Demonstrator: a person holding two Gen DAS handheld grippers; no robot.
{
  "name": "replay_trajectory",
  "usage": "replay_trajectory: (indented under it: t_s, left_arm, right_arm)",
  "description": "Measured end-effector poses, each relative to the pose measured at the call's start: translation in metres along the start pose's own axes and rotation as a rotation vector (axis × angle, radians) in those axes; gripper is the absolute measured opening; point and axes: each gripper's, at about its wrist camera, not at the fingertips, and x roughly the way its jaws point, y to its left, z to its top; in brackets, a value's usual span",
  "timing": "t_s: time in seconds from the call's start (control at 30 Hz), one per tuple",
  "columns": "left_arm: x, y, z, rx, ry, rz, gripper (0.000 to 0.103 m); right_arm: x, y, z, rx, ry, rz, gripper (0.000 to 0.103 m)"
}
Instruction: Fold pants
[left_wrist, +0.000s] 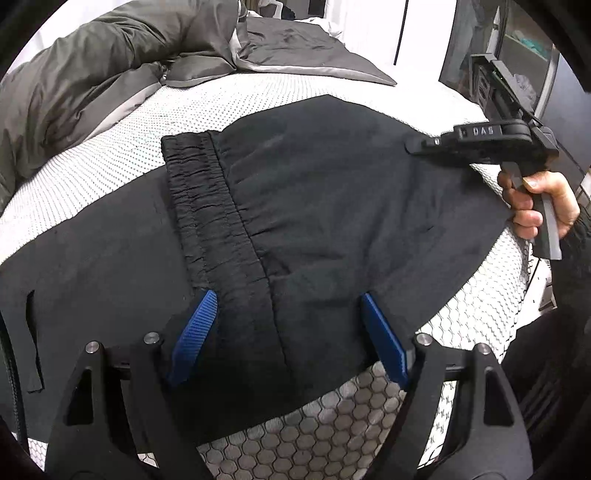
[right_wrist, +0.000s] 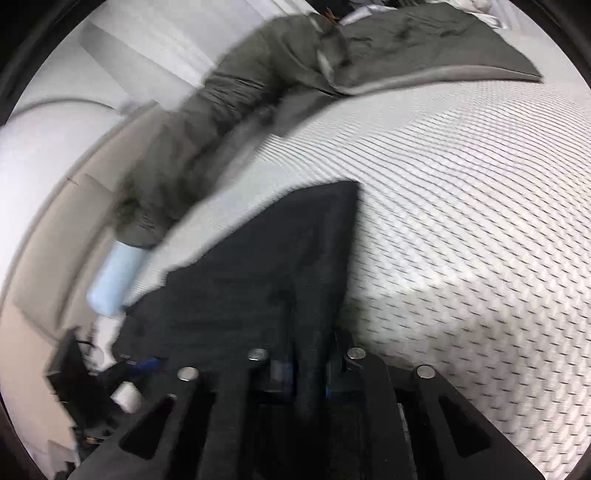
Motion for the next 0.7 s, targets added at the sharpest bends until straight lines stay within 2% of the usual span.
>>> replay_trajectory:
  t_s: [0.03, 0.07, 0.13, 0.17, 0.23, 0.3, 0.4, 0.53, 0.57, 0.63, 0.7]
  left_arm:
    - [-0.002, 0.001, 0.001, -0.009, -0.004, -0.006, 0.077]
    - [-0.008, 0.006, 0.002, -0.034, -0.021, -0.012, 0.077]
    - [-0.025, 0.016, 0.003, -0.071, -0.087, -0.015, 0.077]
    - [-0.034, 0.02, 0.003, -0.088, -0.132, -0.015, 0.077]
    - [-0.048, 0.027, 0.005, -0.133, -0.21, -0.028, 0.077]
    - [-0.048, 0.028, 0.008, -0.17, -0.235, -0.038, 0.077]
    - [-0.031, 0.017, 0.014, -0.144, -0.201, -0.036, 0.076]
    - [-0.004, 0.006, 0.015, -0.08, -0.11, -0.029, 0.066]
    - [0.005, 0.003, 0.012, -0.055, -0.075, -0.01, 0.066]
    - [0.009, 0.003, 0.009, -0.028, -0.059, 0.002, 0.066]
    - [0.007, 0.007, 0.002, -0.021, -0.042, 0.005, 0.068]
  right_arm:
    - [-0.003, 0.0, -0.001, -0.002, -0.006, -0.03, 0.023]
    - [-0.007, 0.003, -0.001, -0.016, -0.026, -0.06, 0.029]
    - [-0.027, 0.013, -0.003, -0.063, -0.106, -0.17, 0.045]
    - [-0.037, 0.016, -0.004, -0.067, -0.155, -0.193, 0.053]
    - [-0.055, 0.024, -0.006, -0.063, -0.225, -0.172, 0.053]
    - [-0.057, 0.04, -0.011, -0.101, -0.232, -0.121, 0.053]
    - [-0.036, 0.07, -0.019, -0.199, -0.16, -0.052, 0.053]
    - [0.011, 0.107, -0.042, -0.317, -0.015, -0.011, 0.053]
    - [0.022, 0.113, -0.047, -0.349, 0.017, -0.028, 0.053]
    - [0.041, 0.118, -0.057, -0.438, 0.067, -0.124, 0.053]
    - [0.043, 0.118, -0.062, -0.516, 0.054, -0.215, 0.053]
